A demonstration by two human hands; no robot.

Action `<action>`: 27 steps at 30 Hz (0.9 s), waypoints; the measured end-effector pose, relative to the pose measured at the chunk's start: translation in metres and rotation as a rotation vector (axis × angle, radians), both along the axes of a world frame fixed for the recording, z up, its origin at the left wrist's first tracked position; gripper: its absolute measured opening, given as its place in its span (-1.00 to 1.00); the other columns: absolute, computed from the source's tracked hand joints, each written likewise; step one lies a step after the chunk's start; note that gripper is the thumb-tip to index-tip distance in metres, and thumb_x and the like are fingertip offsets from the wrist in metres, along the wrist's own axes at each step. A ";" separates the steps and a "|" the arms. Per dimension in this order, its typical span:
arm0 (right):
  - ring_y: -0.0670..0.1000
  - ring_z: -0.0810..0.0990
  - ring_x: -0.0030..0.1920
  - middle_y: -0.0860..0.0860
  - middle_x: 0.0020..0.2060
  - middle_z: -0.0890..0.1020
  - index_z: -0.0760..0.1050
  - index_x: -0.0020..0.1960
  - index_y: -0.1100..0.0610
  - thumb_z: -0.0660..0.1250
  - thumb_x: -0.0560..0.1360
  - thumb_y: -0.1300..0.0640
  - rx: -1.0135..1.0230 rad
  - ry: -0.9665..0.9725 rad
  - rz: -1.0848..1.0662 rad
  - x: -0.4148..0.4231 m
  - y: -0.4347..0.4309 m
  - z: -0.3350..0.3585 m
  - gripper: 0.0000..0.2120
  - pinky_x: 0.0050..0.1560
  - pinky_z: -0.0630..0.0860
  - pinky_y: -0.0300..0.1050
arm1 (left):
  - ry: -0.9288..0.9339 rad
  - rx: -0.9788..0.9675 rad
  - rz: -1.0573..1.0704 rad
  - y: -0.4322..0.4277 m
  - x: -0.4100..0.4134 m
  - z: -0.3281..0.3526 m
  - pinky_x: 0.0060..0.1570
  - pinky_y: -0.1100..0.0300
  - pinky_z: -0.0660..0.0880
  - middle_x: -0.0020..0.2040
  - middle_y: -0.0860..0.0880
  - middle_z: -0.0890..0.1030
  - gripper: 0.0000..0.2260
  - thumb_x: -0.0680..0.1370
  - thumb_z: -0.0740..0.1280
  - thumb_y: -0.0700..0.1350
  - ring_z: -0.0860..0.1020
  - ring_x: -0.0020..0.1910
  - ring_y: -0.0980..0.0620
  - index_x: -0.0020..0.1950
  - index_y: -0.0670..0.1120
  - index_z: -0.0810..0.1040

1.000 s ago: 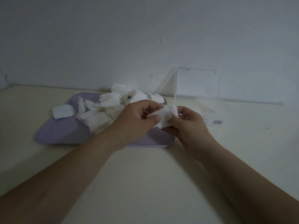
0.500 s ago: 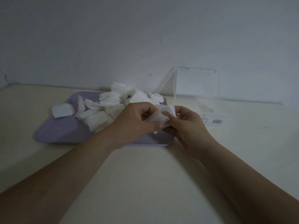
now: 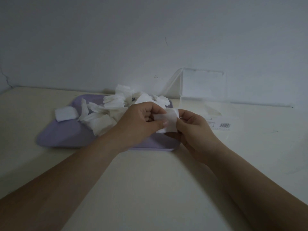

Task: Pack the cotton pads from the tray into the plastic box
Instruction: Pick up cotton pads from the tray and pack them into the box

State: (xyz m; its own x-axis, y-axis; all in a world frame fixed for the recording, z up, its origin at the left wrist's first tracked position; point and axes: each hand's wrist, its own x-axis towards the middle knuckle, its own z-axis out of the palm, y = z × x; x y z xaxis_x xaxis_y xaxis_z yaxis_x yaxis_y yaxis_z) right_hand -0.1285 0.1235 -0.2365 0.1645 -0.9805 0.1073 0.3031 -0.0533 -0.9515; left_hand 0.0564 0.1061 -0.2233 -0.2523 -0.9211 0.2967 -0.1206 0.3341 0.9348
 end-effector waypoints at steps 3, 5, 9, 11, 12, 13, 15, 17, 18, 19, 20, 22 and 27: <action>0.25 0.69 0.18 0.31 0.14 0.70 0.60 0.25 0.32 0.34 0.61 0.26 -0.014 -0.009 0.064 0.002 0.000 0.000 -0.75 0.22 0.64 0.06 | -0.004 0.011 0.042 -0.001 0.000 0.001 0.06 0.06 0.64 -0.09 -0.19 0.74 -0.84 0.47 0.55 -0.32 0.65 -0.12 0.02 -0.09 -0.10 0.66; 0.27 0.69 0.17 0.34 0.13 0.69 0.58 0.25 0.32 0.28 0.64 0.32 -0.003 -0.035 0.048 0.002 -0.001 -0.001 -0.78 0.22 0.64 0.06 | 0.002 -0.001 0.066 -0.001 0.000 0.000 0.02 0.04 0.63 -0.13 -0.17 0.72 -0.87 0.48 0.54 -0.33 0.63 -0.15 0.02 -0.09 -0.15 0.66; 0.28 0.68 0.20 0.37 0.16 0.66 0.51 0.27 0.36 0.18 0.68 0.35 0.010 -0.059 0.059 0.003 0.000 -0.002 -0.78 0.21 0.64 0.04 | -0.006 -0.012 0.106 -0.001 -0.002 -0.002 0.01 -0.13 0.62 -0.07 -0.30 0.70 -0.90 0.48 0.54 -0.32 0.59 -0.15 -0.04 -0.06 -0.24 0.65; 0.30 0.66 0.23 0.40 0.19 0.64 0.48 0.28 0.41 0.17 0.67 0.35 0.042 -0.084 0.074 0.002 0.000 0.000 -0.76 0.20 0.64 0.05 | -0.014 -0.029 0.112 -0.001 -0.001 -0.002 -0.11 -0.01 0.59 -0.15 -0.24 0.69 -0.89 0.47 0.55 -0.32 0.57 -0.21 0.01 -0.08 -0.23 0.64; 0.31 0.65 0.24 0.41 0.21 0.62 0.46 0.29 0.43 0.20 0.65 0.33 0.057 -0.103 0.096 0.001 0.000 0.002 -0.74 0.21 0.63 0.07 | -0.021 -0.041 0.122 -0.001 -0.002 -0.002 -0.16 0.07 0.54 -0.21 -0.19 0.66 -0.87 0.46 0.56 -0.31 0.53 -0.25 0.04 -0.10 -0.22 0.63; 0.31 0.64 0.25 0.42 0.22 0.62 0.45 0.29 0.45 0.26 0.63 0.28 0.058 -0.118 0.121 0.001 0.000 0.003 -0.70 0.23 0.63 0.08 | -0.023 -0.049 0.137 -0.001 -0.002 -0.002 -0.21 0.13 0.49 -0.26 -0.14 0.61 -0.85 0.45 0.57 -0.30 0.49 -0.29 0.05 -0.12 -0.20 0.62; 0.28 0.68 0.17 0.39 0.16 0.65 0.47 0.28 0.43 0.44 0.54 0.20 0.024 -0.088 0.123 0.000 0.001 0.004 -0.58 0.23 0.63 0.10 | -0.029 -0.043 0.164 -0.001 -0.003 -0.002 -0.27 0.19 0.43 -0.28 -0.09 0.53 -0.78 0.42 0.60 -0.26 0.41 -0.32 0.07 -0.09 -0.20 0.57; 0.25 0.71 0.03 0.36 0.05 0.70 0.53 0.20 0.37 0.53 0.44 0.24 -0.015 -0.024 0.052 0.001 0.001 0.002 -0.60 0.14 0.67 0.09 | -0.053 -0.016 0.158 -0.002 -0.001 0.000 -0.30 0.26 0.43 -0.23 -0.06 0.50 -0.68 0.39 0.63 -0.25 0.40 -0.34 0.10 0.00 -0.18 0.54; 0.24 0.72 -0.03 0.34 0.00 0.71 0.55 0.16 0.34 0.51 0.42 0.25 -0.021 -0.010 0.019 0.001 0.001 0.001 -0.64 0.07 0.69 0.06 | -0.052 0.016 0.139 -0.002 0.000 0.002 -0.31 0.28 0.43 -0.21 -0.05 0.51 -0.63 0.38 0.64 -0.24 0.41 -0.35 0.11 0.06 -0.16 0.54; 0.22 0.71 -0.06 0.32 -0.03 0.71 0.56 0.13 0.32 0.49 0.42 0.26 -0.024 -0.005 0.000 0.001 0.001 0.000 -0.68 0.02 0.70 0.03 | -0.033 0.065 0.120 -0.003 0.002 0.004 -0.33 0.26 0.43 -0.19 -0.02 0.53 -0.59 0.36 0.63 -0.22 0.44 -0.37 0.11 0.11 -0.13 0.54; 0.20 0.71 -0.07 0.31 -0.05 0.70 0.56 0.11 0.30 0.48 0.42 0.26 -0.028 -0.001 -0.007 0.000 0.000 -0.001 -0.71 0.00 0.70 0.00 | 0.001 0.122 0.103 -0.004 0.003 0.005 -0.36 0.23 0.42 -0.18 0.01 0.56 -0.57 0.34 0.59 -0.17 0.47 -0.38 0.12 0.16 -0.08 0.55; 0.19 0.70 -0.04 0.30 -0.03 0.69 0.58 0.09 0.28 0.46 0.44 0.25 -0.041 0.003 0.006 -0.001 -0.001 -0.001 -0.75 0.00 0.70 -0.01 | 0.071 0.216 0.064 -0.006 0.006 0.005 -0.40 0.18 0.40 -0.20 0.06 0.61 -0.63 0.37 0.50 -0.11 0.51 -0.38 0.12 0.17 -0.05 0.62; 0.16 0.69 0.01 0.26 -0.02 0.70 0.59 0.11 0.28 0.37 0.55 0.37 -0.085 0.023 0.034 -0.002 -0.002 -0.003 -0.85 -0.01 0.67 -0.06 | 0.131 0.290 0.040 -0.007 0.005 -0.003 -0.39 0.18 0.37 -0.18 -0.10 0.64 -0.91 0.56 0.47 -0.13 0.53 -0.24 0.03 -0.02 -0.15 0.72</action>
State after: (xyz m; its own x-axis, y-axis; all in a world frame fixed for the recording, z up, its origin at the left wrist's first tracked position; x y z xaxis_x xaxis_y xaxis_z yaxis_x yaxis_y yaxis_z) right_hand -0.1301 0.1217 -0.2398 0.2014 -0.9618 0.1854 0.2842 -0.1238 -0.9508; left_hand 0.0614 0.0987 -0.2267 -0.1915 -0.9803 0.0483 -0.0003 0.0493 0.9988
